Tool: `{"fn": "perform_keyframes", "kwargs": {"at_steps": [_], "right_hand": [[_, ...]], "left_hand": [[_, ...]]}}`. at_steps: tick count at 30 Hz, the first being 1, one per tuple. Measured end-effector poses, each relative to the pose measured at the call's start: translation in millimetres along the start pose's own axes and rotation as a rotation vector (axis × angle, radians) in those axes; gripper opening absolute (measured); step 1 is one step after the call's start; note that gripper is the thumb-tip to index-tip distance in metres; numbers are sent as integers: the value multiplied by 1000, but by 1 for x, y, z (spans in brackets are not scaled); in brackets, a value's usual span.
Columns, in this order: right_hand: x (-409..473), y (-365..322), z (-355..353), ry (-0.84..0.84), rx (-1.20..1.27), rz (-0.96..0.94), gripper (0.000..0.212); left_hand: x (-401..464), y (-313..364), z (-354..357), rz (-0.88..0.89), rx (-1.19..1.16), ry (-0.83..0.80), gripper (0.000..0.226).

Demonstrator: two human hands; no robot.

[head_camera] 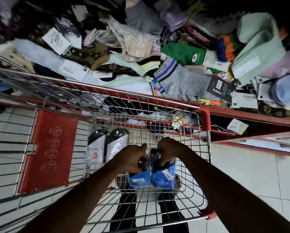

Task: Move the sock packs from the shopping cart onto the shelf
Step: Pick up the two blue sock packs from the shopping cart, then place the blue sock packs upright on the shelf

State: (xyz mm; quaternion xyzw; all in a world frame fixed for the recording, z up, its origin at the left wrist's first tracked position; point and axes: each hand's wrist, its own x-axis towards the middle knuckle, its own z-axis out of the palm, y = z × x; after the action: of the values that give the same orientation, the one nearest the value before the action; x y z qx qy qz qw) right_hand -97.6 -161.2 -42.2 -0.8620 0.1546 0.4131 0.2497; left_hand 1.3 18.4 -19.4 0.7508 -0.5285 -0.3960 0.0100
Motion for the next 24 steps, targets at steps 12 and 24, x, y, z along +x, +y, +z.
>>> {"fn": "perform_keyframes", "kwargs": {"at_steps": [12, 24], "right_hand": [[-187, -64, -121, 707, -34, -172, 81], [-375, -110, -272, 1129, -284, -129, 60]], "left_hand": [[-129, 60, -161, -10, 217, 430, 66], [-227, 163, -348, 37, 435, 796, 68]]}}
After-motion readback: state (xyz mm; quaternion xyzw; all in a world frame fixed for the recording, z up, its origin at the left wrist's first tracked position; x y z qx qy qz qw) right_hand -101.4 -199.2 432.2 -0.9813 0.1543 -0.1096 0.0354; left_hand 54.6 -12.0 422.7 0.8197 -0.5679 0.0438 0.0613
